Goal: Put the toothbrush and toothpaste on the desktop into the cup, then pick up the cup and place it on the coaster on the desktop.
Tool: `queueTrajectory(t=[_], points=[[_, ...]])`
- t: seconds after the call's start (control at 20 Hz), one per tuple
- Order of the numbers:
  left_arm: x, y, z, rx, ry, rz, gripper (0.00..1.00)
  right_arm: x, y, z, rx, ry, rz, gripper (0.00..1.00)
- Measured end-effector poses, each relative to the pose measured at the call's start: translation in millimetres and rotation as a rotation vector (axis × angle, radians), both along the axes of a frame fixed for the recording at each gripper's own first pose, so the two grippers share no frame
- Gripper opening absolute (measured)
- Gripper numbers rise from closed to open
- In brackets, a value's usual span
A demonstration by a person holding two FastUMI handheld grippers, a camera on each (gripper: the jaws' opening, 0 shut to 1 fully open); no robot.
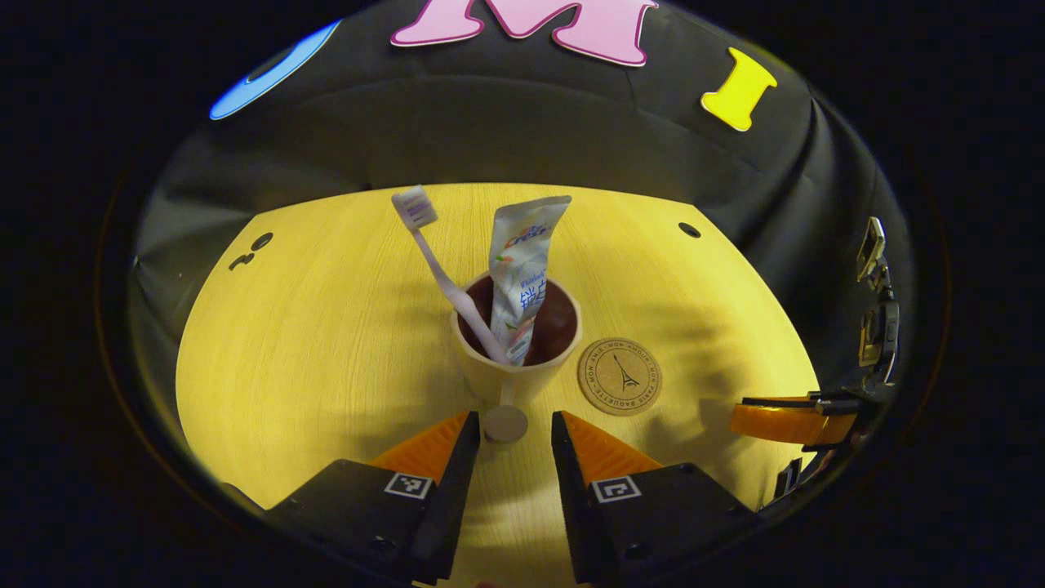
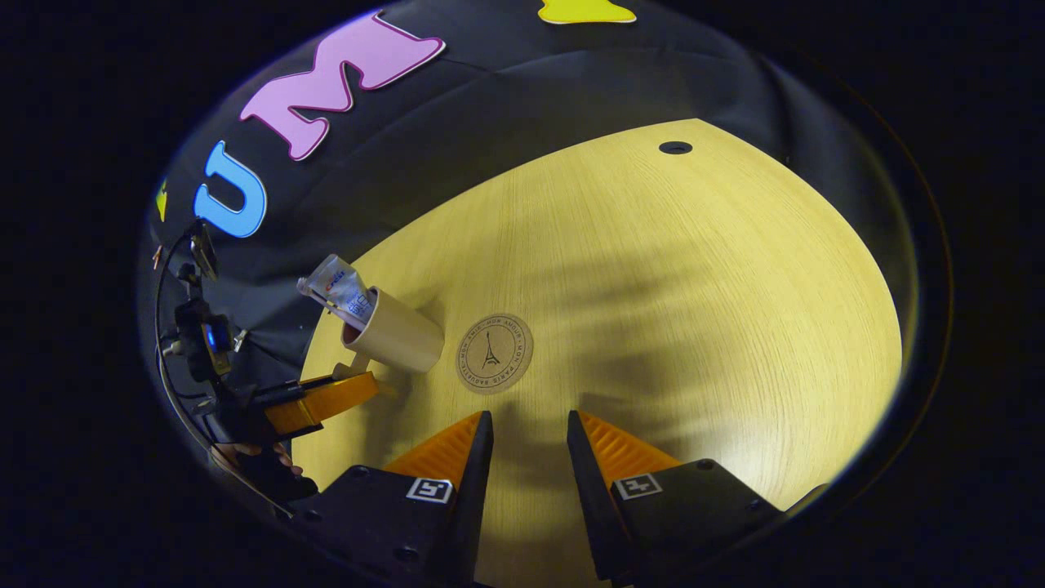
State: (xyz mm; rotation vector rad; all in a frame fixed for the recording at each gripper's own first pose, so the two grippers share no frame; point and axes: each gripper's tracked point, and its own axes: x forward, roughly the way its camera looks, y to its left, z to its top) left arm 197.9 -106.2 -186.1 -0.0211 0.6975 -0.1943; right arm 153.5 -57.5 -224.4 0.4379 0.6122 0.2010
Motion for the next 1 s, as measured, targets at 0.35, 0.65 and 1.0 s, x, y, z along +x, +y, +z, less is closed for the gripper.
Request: queueTrajectory(t=[0.35,0.65,1.0], points=[[26.2,1.4,-13.5,0.08,0.094,-0.041,0.57,13.7,-17.2,-7.0,0.034,0.023,-0.031,0.57],[33.4,-0.2,-32.9,0.093,0.192,-0.055,0.53,19.7,-24.4,-6.9,0.055,0.027,-0.054,0.57],[32.6,2.0,-40.2,0.108,0.224,-0.064,0.33,17.8,-26.5,-3.4,0.062,0.027,-0.066,0.57]])
